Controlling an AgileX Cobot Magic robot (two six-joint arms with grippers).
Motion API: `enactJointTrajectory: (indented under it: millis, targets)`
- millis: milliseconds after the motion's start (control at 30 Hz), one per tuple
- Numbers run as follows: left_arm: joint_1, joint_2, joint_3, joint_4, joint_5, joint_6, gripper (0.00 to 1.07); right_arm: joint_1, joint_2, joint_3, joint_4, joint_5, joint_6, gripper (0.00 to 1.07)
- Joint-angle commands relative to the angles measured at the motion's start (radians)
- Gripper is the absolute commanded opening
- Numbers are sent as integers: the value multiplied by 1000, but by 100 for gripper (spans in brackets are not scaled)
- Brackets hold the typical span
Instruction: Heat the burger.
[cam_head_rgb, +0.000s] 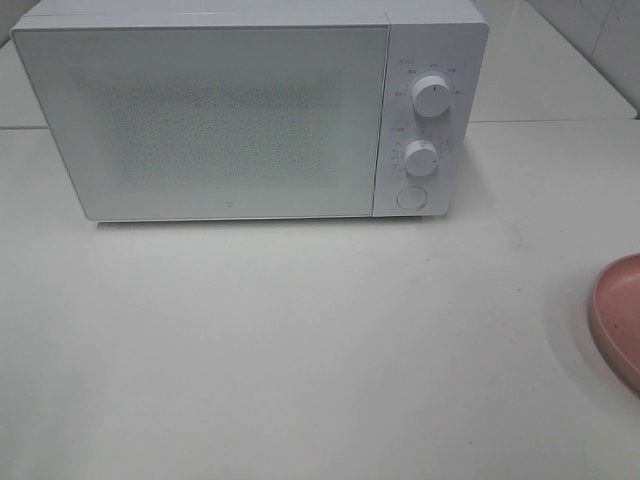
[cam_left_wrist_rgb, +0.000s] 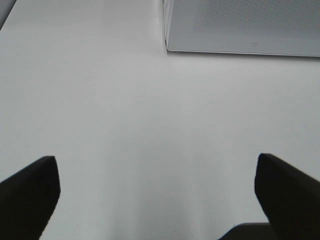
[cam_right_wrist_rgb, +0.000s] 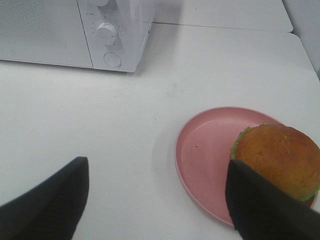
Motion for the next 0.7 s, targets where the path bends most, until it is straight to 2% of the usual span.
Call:
enactJointTrajectory:
  millis: [33, 133, 700]
  targets:
    - [2, -63, 3, -1, -16, 1, 98, -6, -27, 2, 0, -8, -6, 75]
    - [2, -121, 3, -1, -16, 1, 98, -6, -27, 2, 0, -8, -6, 75]
    - [2, -115, 3, -1, -16, 2, 98, -6, -23, 2, 0, -8, -6, 75]
